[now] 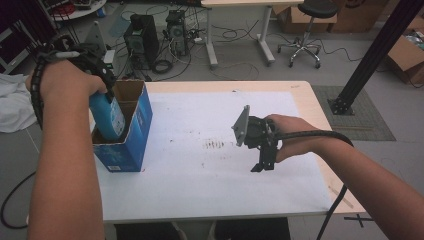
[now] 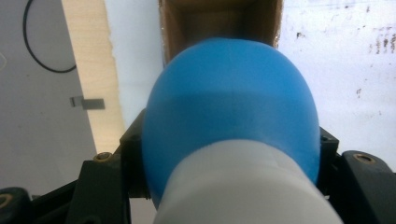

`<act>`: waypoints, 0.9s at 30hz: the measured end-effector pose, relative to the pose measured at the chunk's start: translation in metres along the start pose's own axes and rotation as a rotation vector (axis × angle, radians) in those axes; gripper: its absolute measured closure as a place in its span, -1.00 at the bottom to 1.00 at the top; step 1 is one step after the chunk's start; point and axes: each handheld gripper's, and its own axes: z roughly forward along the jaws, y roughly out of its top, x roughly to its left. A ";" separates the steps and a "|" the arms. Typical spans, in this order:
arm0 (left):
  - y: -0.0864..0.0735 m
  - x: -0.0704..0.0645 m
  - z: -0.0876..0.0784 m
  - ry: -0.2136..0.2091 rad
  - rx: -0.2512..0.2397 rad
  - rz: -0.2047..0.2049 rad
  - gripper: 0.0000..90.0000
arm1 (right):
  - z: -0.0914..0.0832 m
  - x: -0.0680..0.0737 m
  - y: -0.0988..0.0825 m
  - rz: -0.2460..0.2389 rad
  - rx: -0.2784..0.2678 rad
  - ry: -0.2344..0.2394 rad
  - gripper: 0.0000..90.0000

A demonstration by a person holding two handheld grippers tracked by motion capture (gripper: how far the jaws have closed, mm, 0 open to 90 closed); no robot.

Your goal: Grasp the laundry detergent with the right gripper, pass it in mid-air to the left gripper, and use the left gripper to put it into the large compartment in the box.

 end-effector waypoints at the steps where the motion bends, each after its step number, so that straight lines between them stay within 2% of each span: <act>1: 0.001 0.000 0.004 0.000 0.004 0.004 -0.15 | 0.000 0.000 0.000 0.001 -0.001 0.000 -1.00; 6: 0.004 -0.002 0.020 0.014 0.019 0.007 -0.15 | 0.000 0.000 -0.001 0.004 0.001 -0.002 -1.00; 13: 0.006 -0.002 0.043 -0.003 0.036 0.018 -0.15 | 0.006 0.001 -0.001 0.004 0.005 0.005 -1.00; 17: 0.007 -0.003 0.061 0.021 0.047 0.025 -0.15 | 0.006 0.002 -0.001 -0.001 0.004 0.000 -1.00; 24: 0.007 -0.001 0.085 0.008 0.062 0.013 -0.15 | 0.006 0.001 -0.001 0.001 0.002 -0.003 -1.00; 27: 0.008 -0.003 0.093 0.026 0.068 0.022 -0.15 | 0.005 0.001 0.000 0.002 0.000 -0.004 -1.00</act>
